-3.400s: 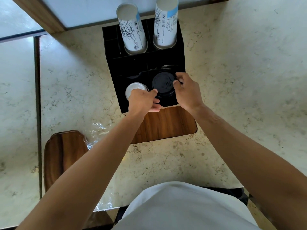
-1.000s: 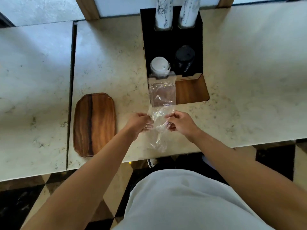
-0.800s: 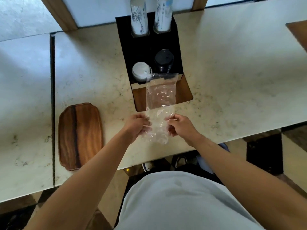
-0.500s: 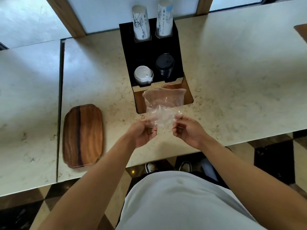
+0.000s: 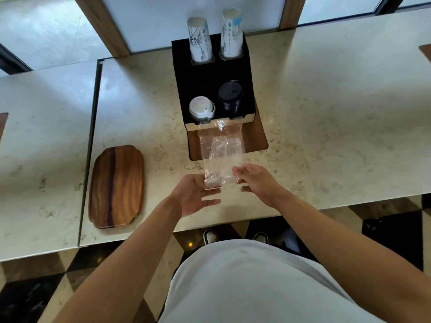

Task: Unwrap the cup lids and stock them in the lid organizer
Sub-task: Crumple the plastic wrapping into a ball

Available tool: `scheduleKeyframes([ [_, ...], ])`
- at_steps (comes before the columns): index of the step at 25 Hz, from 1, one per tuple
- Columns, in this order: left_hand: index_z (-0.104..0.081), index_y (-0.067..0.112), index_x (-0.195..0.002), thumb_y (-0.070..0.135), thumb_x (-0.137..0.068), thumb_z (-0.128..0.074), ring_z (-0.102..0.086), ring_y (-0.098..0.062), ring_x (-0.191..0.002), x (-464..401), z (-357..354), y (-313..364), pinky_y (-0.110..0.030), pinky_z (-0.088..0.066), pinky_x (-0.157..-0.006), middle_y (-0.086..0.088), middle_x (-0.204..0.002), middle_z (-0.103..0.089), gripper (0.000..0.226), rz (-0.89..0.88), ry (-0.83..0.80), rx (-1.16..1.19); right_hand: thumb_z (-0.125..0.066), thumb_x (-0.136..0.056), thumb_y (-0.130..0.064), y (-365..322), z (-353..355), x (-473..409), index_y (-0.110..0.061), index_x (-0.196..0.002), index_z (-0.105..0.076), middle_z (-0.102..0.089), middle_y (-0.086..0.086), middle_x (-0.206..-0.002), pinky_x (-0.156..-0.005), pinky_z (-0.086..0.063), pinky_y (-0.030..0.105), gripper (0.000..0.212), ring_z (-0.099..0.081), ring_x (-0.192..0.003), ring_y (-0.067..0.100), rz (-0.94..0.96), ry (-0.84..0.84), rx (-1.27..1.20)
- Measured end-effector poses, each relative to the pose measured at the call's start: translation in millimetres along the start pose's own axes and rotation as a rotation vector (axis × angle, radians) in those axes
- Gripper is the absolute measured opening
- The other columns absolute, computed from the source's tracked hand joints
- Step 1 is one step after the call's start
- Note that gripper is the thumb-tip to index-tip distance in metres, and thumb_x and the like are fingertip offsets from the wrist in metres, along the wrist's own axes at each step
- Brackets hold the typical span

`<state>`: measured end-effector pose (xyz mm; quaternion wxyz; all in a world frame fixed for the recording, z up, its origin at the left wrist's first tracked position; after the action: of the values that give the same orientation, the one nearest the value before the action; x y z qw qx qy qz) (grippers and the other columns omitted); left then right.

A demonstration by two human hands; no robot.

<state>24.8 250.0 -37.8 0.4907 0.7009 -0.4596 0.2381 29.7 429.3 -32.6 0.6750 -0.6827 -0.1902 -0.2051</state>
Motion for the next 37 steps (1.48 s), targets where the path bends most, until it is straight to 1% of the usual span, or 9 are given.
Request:
scheduleKeyframes([
  [4,-0.071,0.008,-0.124,0.024,-0.084,-0.073,-0.064,-0.034,-0.119,1,-7,16,-0.055,-0.05,-0.106,-0.014,-0.127,-0.068,0.043,-0.13,0.033,-0.055,-0.071,-0.096,-0.036,-1,-2,2,-0.016,-0.088,-0.068,-0.068,0.002,-0.088,-0.079,-0.053,0.033,0.022,-0.066,-0.086,0.018,-0.001,-0.072,-0.002],
  [12,-0.065,-0.006,-0.109,-0.004,-0.094,-0.064,-0.075,-0.033,-0.079,3,-9,31,-0.037,-0.063,-0.061,-0.023,-0.104,-0.073,0.016,-0.255,0.165,-0.098,-0.068,-0.093,-0.044,2,-2,7,-0.006,-0.106,-0.07,-0.06,0.003,-0.075,-0.076,-0.054,0.035,0.04,-0.064,-0.075,0.02,-0.099,-0.13,-0.096],
  [17,-0.065,-0.009,-0.112,-0.003,-0.093,-0.065,-0.067,-0.039,-0.087,2,-6,25,-0.05,-0.061,-0.08,-0.023,-0.1,-0.073,0.02,-0.207,0.128,-0.169,-0.071,-0.09,-0.027,1,0,4,0.005,-0.125,-0.064,-0.063,0.008,-0.087,-0.061,-0.045,0.03,0.048,-0.056,-0.068,0.016,-0.111,-0.104,-0.173],
  [20,-0.066,-0.006,-0.107,0.002,-0.093,-0.064,-0.068,-0.039,-0.081,4,-5,26,-0.046,-0.064,-0.071,-0.024,-0.102,-0.072,0.015,-0.207,0.117,-0.164,-0.065,-0.098,-0.015,-1,0,6,-0.003,-0.118,-0.07,-0.058,0.002,-0.077,-0.059,-0.041,0.027,0.024,-0.05,-0.063,0.013,-0.093,-0.097,-0.138],
  [25,-0.064,-0.002,-0.113,0.0,-0.096,-0.062,-0.069,-0.039,-0.076,6,-2,32,-0.044,-0.064,-0.068,-0.024,-0.103,-0.073,0.018,-0.249,0.118,-0.174,-0.062,-0.098,-0.009,-2,-2,4,-0.016,-0.117,-0.075,-0.056,0.002,-0.068,-0.056,-0.04,0.029,0.024,-0.046,-0.06,0.016,-0.064,-0.08,-0.163],
  [28,-0.067,0.007,-0.121,-0.007,-0.097,-0.056,-0.071,-0.034,-0.072,7,1,35,-0.038,-0.062,-0.053,-0.021,-0.104,-0.074,0.03,-0.253,0.143,-0.147,-0.059,-0.095,-0.001,-5,-3,3,-0.021,-0.103,-0.082,-0.059,0.015,-0.085,-0.051,-0.042,0.029,0.032,-0.048,-0.065,0.026,-0.086,-0.052,-0.341],
  [31,-0.068,0.004,-0.119,-0.006,-0.101,-0.047,-0.071,-0.026,-0.063,4,-2,33,-0.029,-0.058,-0.045,-0.019,-0.1,-0.073,0.029,-0.217,0.136,-0.037,-0.054,-0.097,0.002,-9,-6,2,-0.018,-0.101,-0.082,-0.056,0.015,-0.085,-0.043,-0.038,0.025,0.034,-0.046,-0.053,0.017,-0.107,-0.068,-0.542],
  [34,-0.062,0.002,-0.122,-0.005,-0.103,-0.042,-0.073,-0.023,-0.063,1,-4,23,-0.025,-0.058,-0.047,-0.022,-0.098,-0.072,0.029,-0.125,0.139,0.124,-0.046,-0.1,0.002,-10,-10,3,-0.011,-0.109,-0.075,-0.053,0.005,-0.066,-0.043,-0.037,0.024,0.033,-0.047,-0.046,0.011,-0.145,-0.097,-0.711],
  [37,-0.056,0.002,-0.137,-0.004,-0.103,-0.04,-0.075,-0.028,-0.073,-4,-6,19,-0.027,-0.063,-0.056,-0.031,-0.121,-0.066,0.038,-0.087,0.098,0.273,-0.043,-0.103,-0.002,-11,-14,6,-0.009,-0.101,-0.068,-0.055,0.003,-0.062,-0.045,-0.04,0.023,0.026,-0.05,-0.049,0.01,-0.204,-0.117,-0.837],
])
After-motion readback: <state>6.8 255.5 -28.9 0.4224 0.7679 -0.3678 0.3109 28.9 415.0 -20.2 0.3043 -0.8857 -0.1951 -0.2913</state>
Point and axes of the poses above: each hand's wrist, its own x-axis away from the middle knuckle, its own z-axis out of the back of the hand, y = z × x, the point moved 10 cm from there along -x, towards the middle knuckle
